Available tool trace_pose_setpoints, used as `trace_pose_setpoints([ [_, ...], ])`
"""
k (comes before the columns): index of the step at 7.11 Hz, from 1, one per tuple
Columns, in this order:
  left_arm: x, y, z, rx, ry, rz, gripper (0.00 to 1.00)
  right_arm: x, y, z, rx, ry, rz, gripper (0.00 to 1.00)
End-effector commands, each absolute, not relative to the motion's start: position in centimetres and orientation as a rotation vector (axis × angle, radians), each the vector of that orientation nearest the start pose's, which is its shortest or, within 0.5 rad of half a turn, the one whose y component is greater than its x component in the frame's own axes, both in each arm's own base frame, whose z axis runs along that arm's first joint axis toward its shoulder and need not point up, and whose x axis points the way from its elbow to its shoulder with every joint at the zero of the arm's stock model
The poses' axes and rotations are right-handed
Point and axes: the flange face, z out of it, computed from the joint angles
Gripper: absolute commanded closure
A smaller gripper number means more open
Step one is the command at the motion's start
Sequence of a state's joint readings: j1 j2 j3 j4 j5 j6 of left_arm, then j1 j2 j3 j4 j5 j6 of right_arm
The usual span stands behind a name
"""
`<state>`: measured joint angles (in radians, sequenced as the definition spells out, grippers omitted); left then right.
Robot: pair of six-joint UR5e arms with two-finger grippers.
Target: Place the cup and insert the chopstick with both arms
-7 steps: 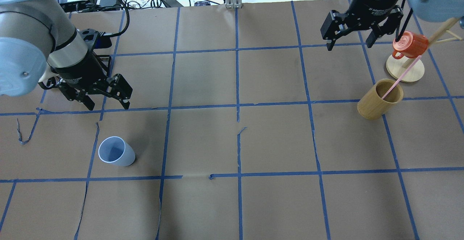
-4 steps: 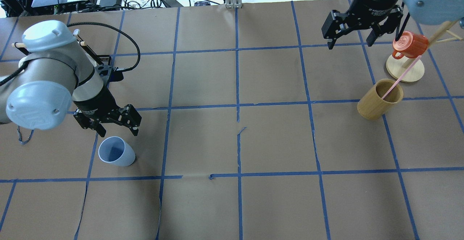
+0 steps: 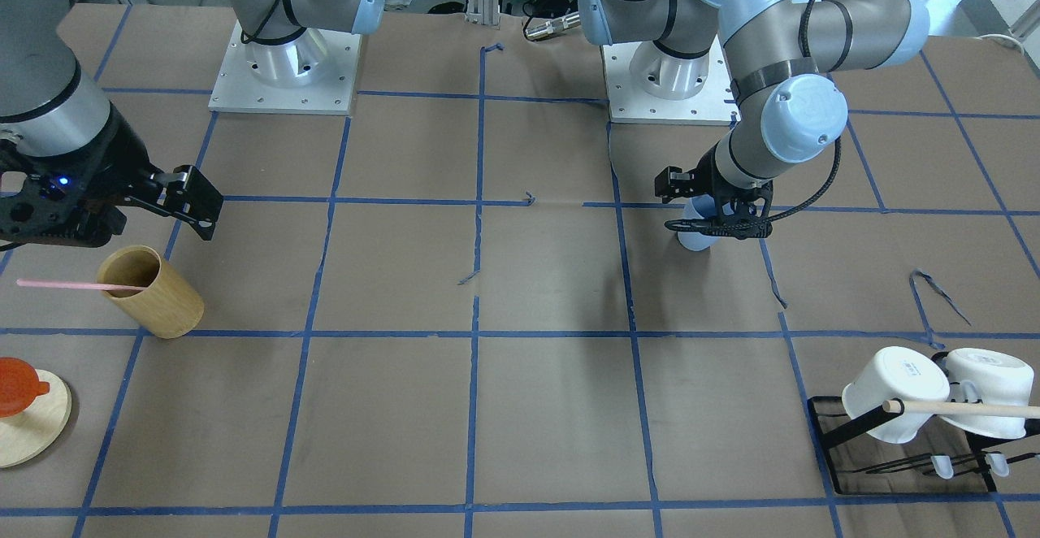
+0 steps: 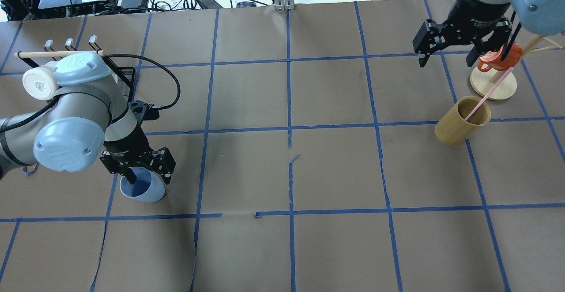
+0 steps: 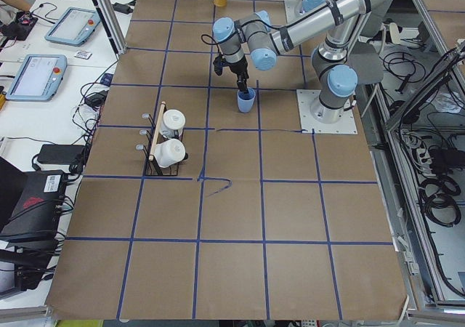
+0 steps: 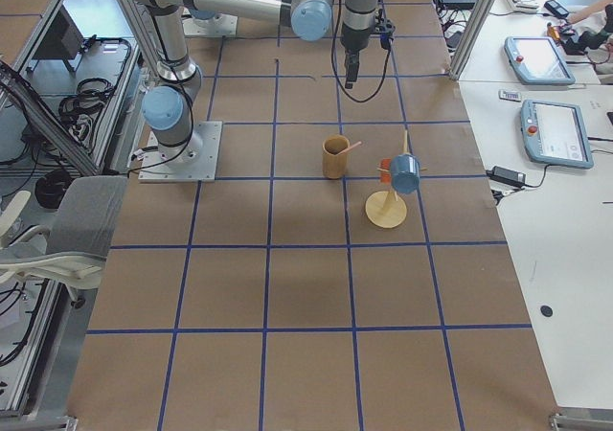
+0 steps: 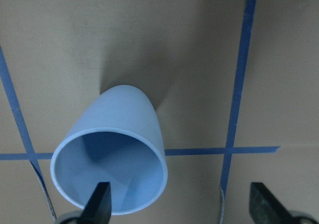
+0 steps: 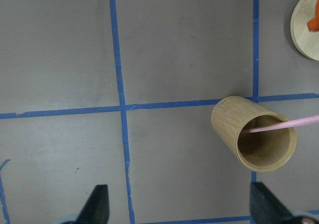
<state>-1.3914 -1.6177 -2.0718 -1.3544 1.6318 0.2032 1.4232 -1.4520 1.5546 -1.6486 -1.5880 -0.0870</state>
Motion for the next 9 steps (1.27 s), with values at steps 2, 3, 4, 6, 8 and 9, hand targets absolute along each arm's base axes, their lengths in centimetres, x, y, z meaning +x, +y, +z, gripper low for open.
trace_pose_setpoints([
  [2, -5.0, -43.3, 24.5, 0.067, 3.094, 0.507, 1.0, 3.9, -55.0, 44.1, 0.185, 3.152, 0.034, 0.0],
  [3, -5.0, -43.4, 24.7, 0.067, 3.095, 0.497, 1.0, 2.2, -54.8, 43.2, 0.353, 3.139, 0.065, 0.0],
  [4, -4.9, -43.6, 24.7, 0.066, 3.095, 0.472, 1.0, 0.1, -54.5, 41.2, 0.418, 3.146, 0.057, 0.0],
  [6, -4.8, -44.3, 25.7, 0.028, 3.095, 0.418, 1.0, -2.5, -54.0, 38.2, 0.48, 3.148, -0.028, 0.0],
  [8, -6.3, -46.3, 27.6, -0.107, 3.093, 0.345, 1.0, -3.9, -53.6, 37.9, 0.528, 3.14, -0.01, 0.0],
  [9, -9.4, -46.1, 28.0, -0.167, 3.147, 0.326, 1.0, -6.4, -53.3, 37.1, 0.592, 3.129, 0.017, 0.0],
])
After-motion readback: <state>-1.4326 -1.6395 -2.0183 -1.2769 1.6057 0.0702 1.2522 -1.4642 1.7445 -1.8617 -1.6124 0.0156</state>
